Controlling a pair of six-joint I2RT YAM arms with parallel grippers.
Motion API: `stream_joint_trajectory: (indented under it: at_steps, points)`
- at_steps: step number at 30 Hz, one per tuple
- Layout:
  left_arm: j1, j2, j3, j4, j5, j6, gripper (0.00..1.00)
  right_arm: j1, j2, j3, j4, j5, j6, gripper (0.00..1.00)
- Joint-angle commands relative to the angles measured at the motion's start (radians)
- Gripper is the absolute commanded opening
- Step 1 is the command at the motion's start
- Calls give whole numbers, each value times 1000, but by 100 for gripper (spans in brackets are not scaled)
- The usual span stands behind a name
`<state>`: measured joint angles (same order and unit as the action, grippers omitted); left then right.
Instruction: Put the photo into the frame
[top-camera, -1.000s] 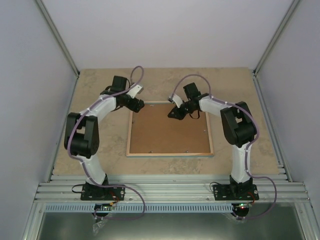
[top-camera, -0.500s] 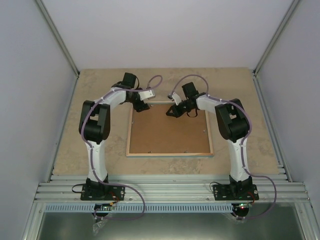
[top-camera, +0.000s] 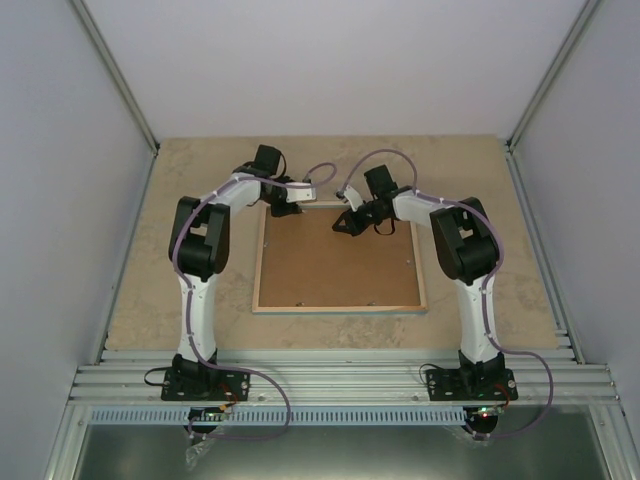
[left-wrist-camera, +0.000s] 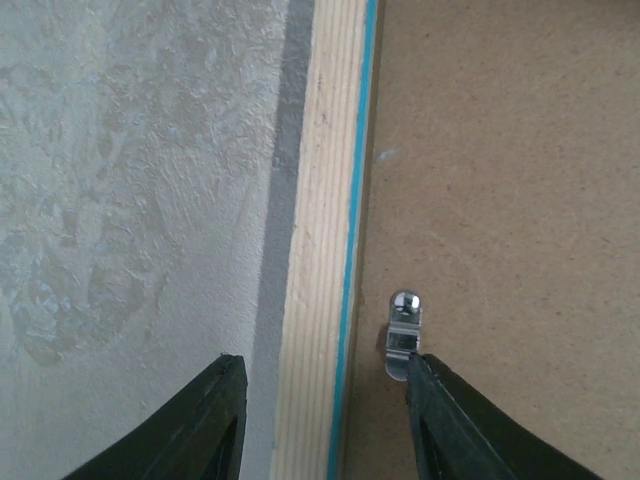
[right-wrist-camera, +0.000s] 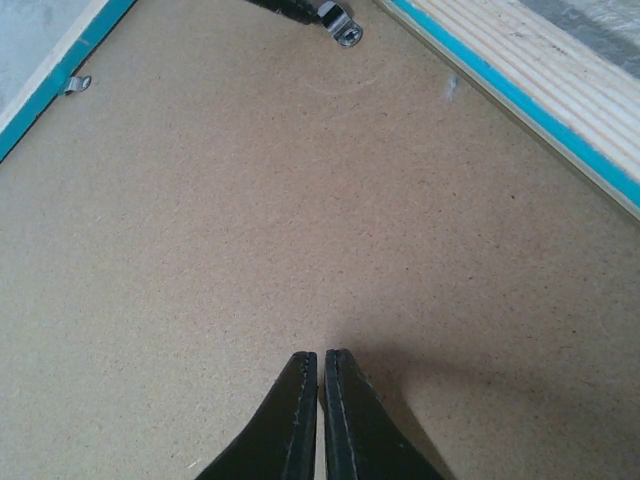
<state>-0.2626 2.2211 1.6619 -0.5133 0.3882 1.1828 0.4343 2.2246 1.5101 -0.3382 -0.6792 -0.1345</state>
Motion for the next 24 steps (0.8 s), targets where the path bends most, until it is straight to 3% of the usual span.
stream_joint_trajectory:
  at_steps: [1, 11, 20, 24]
  points:
    - [-2, 41, 7, 35, -31, 56, 44, 3, 50, -45, -54, 84, -33, 7]
    - [-30, 23, -52, 98, -29, 60, 27, -4, 44, -67, -49, 89, -45, 6]
    - [9, -6, -25, 64, 32, 83, 33, -8, 38, -82, -46, 87, -56, 5]
    - [22, -28, -23, 2, 78, 153, 42, -8, 39, -89, -45, 86, -57, 5]
